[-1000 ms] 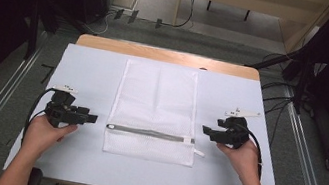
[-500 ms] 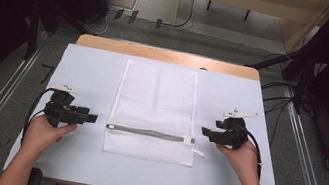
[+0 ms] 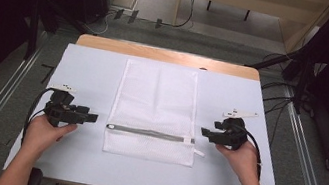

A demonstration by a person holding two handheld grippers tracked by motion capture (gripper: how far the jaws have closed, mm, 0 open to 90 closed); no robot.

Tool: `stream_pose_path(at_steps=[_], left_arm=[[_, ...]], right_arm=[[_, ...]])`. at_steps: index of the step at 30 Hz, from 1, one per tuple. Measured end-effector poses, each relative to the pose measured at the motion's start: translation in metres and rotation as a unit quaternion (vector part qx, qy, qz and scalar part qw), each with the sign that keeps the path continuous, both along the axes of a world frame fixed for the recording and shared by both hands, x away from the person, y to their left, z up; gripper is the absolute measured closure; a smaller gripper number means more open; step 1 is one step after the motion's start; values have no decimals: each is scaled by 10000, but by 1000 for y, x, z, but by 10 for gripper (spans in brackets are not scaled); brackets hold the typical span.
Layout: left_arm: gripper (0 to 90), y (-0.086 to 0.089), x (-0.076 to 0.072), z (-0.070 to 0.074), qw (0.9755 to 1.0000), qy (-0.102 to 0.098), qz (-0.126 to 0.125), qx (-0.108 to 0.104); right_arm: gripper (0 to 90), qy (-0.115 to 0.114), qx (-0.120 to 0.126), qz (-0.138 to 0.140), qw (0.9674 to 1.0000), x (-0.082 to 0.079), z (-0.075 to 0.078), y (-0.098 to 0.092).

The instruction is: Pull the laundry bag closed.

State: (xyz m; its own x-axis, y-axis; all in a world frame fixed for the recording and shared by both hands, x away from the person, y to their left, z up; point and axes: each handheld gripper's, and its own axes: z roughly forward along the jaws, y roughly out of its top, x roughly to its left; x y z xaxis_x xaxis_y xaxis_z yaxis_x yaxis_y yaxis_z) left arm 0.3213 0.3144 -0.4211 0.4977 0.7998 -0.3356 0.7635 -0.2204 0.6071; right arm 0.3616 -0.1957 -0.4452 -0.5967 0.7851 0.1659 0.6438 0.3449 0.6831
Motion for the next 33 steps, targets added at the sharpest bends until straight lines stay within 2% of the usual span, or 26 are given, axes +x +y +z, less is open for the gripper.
stream_pose_path(at_steps=[19, 33], left_arm=[[414, 0, 0, 0, 10000, 8, -33, 15], [409, 1, 0, 0, 10000, -37, -43, 5]], right_arm=[[418, -8, 62, 52, 10000, -3, 4, 3], [488, 33, 64, 196, 9998, -12, 10, 14]])
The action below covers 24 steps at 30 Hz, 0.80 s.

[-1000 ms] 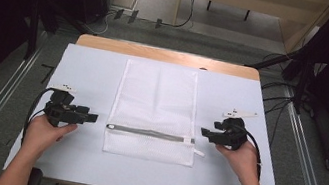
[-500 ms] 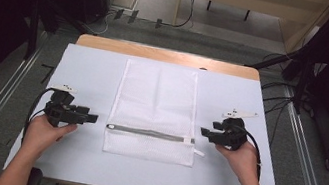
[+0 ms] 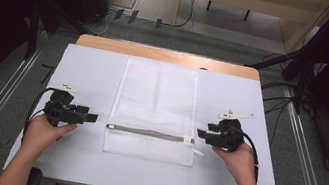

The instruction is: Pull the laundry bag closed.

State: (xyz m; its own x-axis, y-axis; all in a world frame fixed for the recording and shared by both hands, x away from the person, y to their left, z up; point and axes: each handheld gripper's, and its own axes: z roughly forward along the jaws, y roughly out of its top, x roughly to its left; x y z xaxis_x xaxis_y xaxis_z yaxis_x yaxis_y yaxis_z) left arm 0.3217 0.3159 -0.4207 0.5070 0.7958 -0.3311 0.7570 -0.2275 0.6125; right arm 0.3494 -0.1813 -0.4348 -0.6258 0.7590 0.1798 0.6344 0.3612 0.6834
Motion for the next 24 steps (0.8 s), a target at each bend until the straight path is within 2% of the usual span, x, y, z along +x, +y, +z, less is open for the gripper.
stream_pose_path(at_steps=[5, 14, 24], left_arm=[[409, 1, 0, 0, 10000, -4, 49, -39], [410, -1, 0, 0, 10000, -4, 3, 0], [410, -2, 1, -1, 10000, -9, -7, -12]], right_arm=[[542, 36, 29, 97, 9999, -2, 4, 7], [571, 68, 66, 345, 9994, -6, 9, 26], [603, 64, 97, 488, 9987, -4, 15, 46]])
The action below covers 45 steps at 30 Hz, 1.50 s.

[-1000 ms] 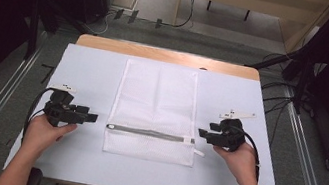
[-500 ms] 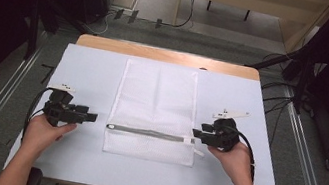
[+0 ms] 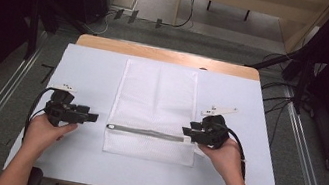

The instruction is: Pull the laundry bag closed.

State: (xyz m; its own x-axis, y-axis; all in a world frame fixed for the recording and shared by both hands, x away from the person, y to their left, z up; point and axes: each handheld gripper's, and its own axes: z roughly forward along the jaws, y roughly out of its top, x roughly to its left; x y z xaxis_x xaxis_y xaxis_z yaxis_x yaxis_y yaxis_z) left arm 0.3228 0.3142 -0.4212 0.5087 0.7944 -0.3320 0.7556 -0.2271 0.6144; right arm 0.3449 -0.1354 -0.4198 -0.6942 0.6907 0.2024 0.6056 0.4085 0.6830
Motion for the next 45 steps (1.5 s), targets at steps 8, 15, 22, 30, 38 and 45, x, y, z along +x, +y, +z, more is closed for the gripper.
stream_pose_path(at_steps=[8, 15, 22, 30, 38, 45], left_arm=[[410, 0, 0, 1, 10000, -26, 9, 8], [413, 0, 0, 1, 10000, -11, 6, -4], [414, 1, 0, 1, 10000, -25, 36, -40], [416, 1, 0, 1, 10000, -13, 23, -29], [439, 2, 1, 2, 10000, -25, 41, -33], [436, 2, 1, 2, 10000, -2, 27, -31]], right_arm=[[640, 35, 28, 184, 9998, 1, -1, 19], [664, 63, 51, 356, 9993, 1, -2, 41], [674, 93, -3, 513, 9986, 0, -5, 59], [687, 105, -9, 681, 9976, -2, -8, 76], [702, 142, -6, 846, 9963, -3, -11, 96], [710, 159, 34, 954, 9953, -3, -14, 111]])
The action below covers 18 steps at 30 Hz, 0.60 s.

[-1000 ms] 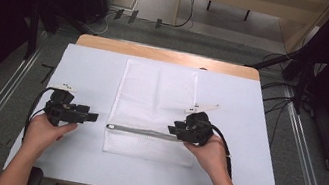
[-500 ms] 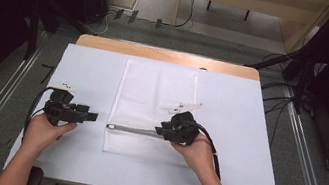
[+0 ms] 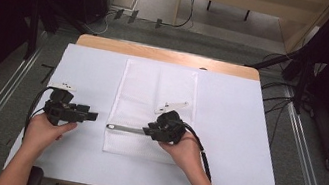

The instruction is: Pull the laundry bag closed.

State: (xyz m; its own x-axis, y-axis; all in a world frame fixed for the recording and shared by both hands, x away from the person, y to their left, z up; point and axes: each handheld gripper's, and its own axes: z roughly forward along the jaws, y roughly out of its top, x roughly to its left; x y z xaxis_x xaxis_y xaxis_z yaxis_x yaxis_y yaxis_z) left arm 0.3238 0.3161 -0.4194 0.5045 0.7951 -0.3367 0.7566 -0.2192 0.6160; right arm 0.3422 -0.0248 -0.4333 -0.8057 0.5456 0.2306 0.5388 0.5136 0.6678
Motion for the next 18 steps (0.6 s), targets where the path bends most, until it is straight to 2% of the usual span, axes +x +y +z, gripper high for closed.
stream_pose_path(at_steps=[5, 18], left_arm=[[435, 0, 0, 0, 10000, -18, 7, -27], [434, 1, 0, 0, 10000, -17, 2, -32]], right_arm=[[714, -2, 28, 120, 9999, -1, 1, 13], [709, 115, 84, 340, 9993, 2, -10, 47]])
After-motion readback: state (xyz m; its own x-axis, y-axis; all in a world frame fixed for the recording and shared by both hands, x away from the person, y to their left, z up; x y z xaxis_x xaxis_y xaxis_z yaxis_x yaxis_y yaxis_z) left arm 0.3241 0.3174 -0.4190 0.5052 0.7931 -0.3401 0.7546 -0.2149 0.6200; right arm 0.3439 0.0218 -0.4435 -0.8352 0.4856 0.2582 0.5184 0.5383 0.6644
